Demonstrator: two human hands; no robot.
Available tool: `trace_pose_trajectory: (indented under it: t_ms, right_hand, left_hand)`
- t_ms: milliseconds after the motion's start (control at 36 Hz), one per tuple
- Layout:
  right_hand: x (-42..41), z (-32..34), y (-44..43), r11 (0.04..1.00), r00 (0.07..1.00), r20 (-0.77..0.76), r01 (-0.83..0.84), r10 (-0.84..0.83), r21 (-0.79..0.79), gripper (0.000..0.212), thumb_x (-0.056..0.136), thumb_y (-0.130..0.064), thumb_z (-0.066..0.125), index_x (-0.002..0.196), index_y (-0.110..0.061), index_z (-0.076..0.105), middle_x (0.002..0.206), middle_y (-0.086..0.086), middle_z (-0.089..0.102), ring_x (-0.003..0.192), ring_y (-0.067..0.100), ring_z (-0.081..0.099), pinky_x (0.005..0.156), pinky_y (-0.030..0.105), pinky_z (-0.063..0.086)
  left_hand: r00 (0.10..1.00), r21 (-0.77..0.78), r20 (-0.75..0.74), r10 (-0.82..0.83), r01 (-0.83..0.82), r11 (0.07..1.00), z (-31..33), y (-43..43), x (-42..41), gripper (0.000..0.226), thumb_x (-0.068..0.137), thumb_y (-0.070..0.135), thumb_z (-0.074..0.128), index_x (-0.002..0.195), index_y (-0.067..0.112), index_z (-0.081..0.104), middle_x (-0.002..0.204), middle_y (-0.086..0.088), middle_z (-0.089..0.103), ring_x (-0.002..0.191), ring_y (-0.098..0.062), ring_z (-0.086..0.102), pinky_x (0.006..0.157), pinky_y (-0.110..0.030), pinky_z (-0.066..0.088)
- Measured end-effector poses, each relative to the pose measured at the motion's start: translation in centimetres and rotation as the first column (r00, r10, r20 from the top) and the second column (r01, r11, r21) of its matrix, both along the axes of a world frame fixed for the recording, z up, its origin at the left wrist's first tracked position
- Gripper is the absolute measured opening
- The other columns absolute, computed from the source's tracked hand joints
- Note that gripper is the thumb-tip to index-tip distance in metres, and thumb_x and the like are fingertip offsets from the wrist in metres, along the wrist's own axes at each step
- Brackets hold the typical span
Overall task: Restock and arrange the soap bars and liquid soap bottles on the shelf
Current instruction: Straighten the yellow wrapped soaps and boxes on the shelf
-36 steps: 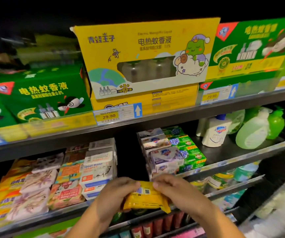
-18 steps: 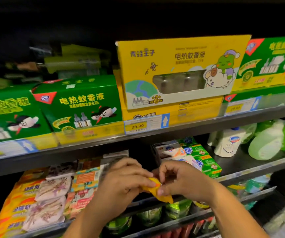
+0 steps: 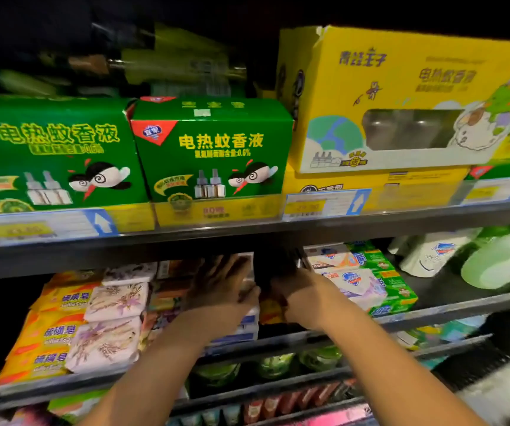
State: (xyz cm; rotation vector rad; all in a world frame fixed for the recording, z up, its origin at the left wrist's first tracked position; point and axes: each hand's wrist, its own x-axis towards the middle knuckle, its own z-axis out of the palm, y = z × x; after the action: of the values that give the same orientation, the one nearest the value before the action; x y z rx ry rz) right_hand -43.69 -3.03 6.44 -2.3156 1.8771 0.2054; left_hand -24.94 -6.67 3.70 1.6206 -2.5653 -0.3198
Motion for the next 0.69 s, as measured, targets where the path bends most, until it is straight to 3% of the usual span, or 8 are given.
trace_pose_trajectory:
  t_ms: [83, 167, 250, 361, 444, 556, 639, 694]
  right_hand:
    - [0.3, -0.9, -0.3, 0.991, 0.995, 0.011, 0.099, -0.1, 0.089, 0.029, 0.088, -0.018, 0.053, 0.113, -0.03, 0.059, 0.116, 0.009, 0.062, 0.1, 0.033, 0.062, 0.068, 0.03, 0.04]
    - [0.1, -0.8, -0.3, 0.982, 0.998, 0.008, 0.067, -0.069, 0.175, 0.027, 0.089, -0.012, 0.057, 0.114, -0.018, 0.067, 0.115, 0.011, 0.064, 0.102, 0.031, 0.061, 0.068, 0.027, 0.035]
    - [-0.2, -0.6, -0.9, 0.976, 0.995, 0.081, 0.034, -0.053, 0.214, 0.033, 0.086, -0.012, 0.059, 0.113, -0.025, 0.072, 0.114, 0.006, 0.068, 0.101, 0.027, 0.063, 0.067, 0.025, 0.04]
    - [0.0, -0.6, -1.4, 0.983, 0.992, 0.081, 0.079, -0.093, 0.166, 0.039, 0.085, -0.006, 0.052, 0.114, -0.029, 0.066, 0.105, 0.008, 0.066, 0.093, 0.031, 0.063, 0.067, 0.035, 0.048]
    - [0.2, -1.2, -1.3, 0.972, 0.999, 0.018, 0.027, -0.032, 0.233, 0.04, 0.091, -0.005, 0.049, 0.122, -0.022, 0.067, 0.123, 0.006, 0.064, 0.101, 0.029, 0.061, 0.077, 0.033, 0.048]
    - [0.3, -1.2, -1.5, 0.961, 0.999, 0.033, -0.002, -0.007, 0.277, 0.05, 0.094, 0.0, 0.046, 0.135, -0.024, 0.06, 0.144, 0.006, 0.053, 0.125, 0.026, 0.055, 0.098, 0.027, 0.046]
    - [0.3, -1.0, -0.7, 0.963, 0.998, 0.057, -0.004, -0.012, 0.271, 0.046, 0.098, 0.001, 0.042, 0.14, -0.015, 0.053, 0.125, 0.002, 0.057, 0.118, 0.022, 0.052, 0.094, 0.026, 0.039]
    - [0.0, -1.4, -0.1, 0.974, 0.997, 0.072, 0.004, -0.021, 0.228, 0.047, 0.097, -0.002, 0.045, 0.138, -0.022, 0.053, 0.118, -0.001, 0.057, 0.106, 0.019, 0.051, 0.083, 0.024, 0.037]
  left_hand:
    - [1.0, -0.004, 0.017, 0.016, -0.015, 1.0, 0.1, 0.2, -0.2, 0.067, 0.099, 0.062, 0.017, 0.159, 0.035, 0.005, 0.166, 0.012, -0.006, 0.153, -0.016, -0.008, 0.123, -0.039, -0.004]
    - [1.0, -0.015, 0.005, 0.015, -0.015, 1.0, -0.2, 0.1, -0.1, 0.066, 0.101, 0.059, 0.026, 0.159, 0.035, 0.006, 0.167, 0.012, -0.005, 0.153, -0.013, -0.009, 0.122, -0.036, -0.004]
    - [1.0, -0.059, 0.005, 0.021, -0.021, 0.998, -0.9, -0.1, -0.1, 0.066, 0.099, 0.06, 0.028, 0.158, 0.036, 0.01, 0.167, 0.013, 0.001, 0.153, -0.013, -0.002, 0.124, -0.038, -0.001]
    - [1.0, -0.116, 0.007, 0.006, -0.005, 0.993, -1.0, -0.2, 0.1, 0.068, 0.094, 0.063, 0.02, 0.156, 0.035, 0.015, 0.165, 0.013, 0.011, 0.152, -0.016, 0.007, 0.123, -0.04, 0.009]
    - [0.999, -0.138, -0.041, -0.001, -0.005, 0.99, -0.8, 0.3, 0.2, 0.081, 0.083, 0.067, 0.007, 0.154, 0.033, 0.025, 0.163, 0.011, 0.019, 0.151, -0.018, 0.013, 0.122, -0.04, 0.015]
    - [0.999, -0.116, -0.048, -0.012, 0.006, 0.993, -0.4, 0.5, 0.4, 0.073, 0.09, 0.062, 0.015, 0.156, 0.033, 0.022, 0.165, 0.012, 0.012, 0.152, -0.016, 0.007, 0.123, -0.036, 0.008]
    - [0.998, -0.11, -0.052, -0.027, 0.021, 0.994, 0.0, 0.5, 0.3, 0.075, 0.088, 0.063, 0.016, 0.156, 0.032, 0.023, 0.165, 0.011, 0.014, 0.152, -0.016, 0.009, 0.121, -0.032, 0.009]
    - [0.998, -0.118, -0.044, -0.035, 0.03, 0.993, 0.0, 0.4, 0.3, 0.068, 0.095, 0.061, 0.024, 0.156, 0.032, 0.021, 0.165, 0.011, 0.013, 0.152, -0.015, 0.007, 0.121, -0.03, 0.006]
